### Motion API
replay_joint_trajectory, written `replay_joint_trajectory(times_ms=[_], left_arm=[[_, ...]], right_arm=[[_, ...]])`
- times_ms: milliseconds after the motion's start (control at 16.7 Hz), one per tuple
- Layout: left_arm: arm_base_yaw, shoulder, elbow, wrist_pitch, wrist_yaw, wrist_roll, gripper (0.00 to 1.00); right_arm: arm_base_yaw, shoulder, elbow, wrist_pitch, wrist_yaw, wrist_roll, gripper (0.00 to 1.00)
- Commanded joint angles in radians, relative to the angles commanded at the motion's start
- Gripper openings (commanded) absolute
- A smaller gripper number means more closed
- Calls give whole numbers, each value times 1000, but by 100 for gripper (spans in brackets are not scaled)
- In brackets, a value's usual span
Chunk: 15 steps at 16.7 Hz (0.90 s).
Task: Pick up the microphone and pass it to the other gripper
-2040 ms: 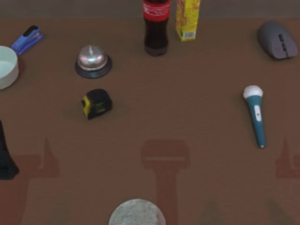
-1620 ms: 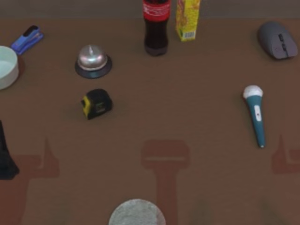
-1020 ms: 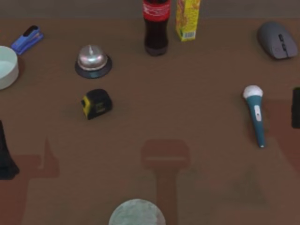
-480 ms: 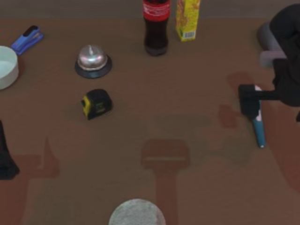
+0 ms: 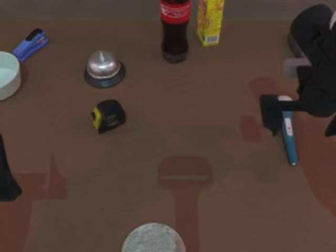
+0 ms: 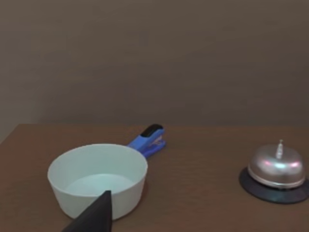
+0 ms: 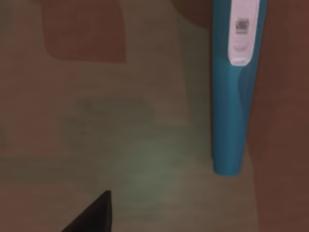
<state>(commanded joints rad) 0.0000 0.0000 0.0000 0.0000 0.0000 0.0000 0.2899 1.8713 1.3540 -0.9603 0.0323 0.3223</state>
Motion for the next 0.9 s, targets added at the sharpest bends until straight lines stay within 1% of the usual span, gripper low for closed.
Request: replay_joint_trajectory(times_ms=[180, 480, 600, 900], left_arm=[[0, 0, 0, 0, 0, 0, 100], [0, 0, 0, 0, 0, 0, 100], [0, 0, 0, 0, 0, 0, 100], [0, 0, 0, 0, 0, 0, 100]], right_arm=[[1, 25, -20, 39, 0, -2, 100], [-1, 144, -111, 264, 1, -3, 100], [-2, 184, -140, 327, 1, -3, 100], [-2, 200, -151, 348, 1, -3, 100]])
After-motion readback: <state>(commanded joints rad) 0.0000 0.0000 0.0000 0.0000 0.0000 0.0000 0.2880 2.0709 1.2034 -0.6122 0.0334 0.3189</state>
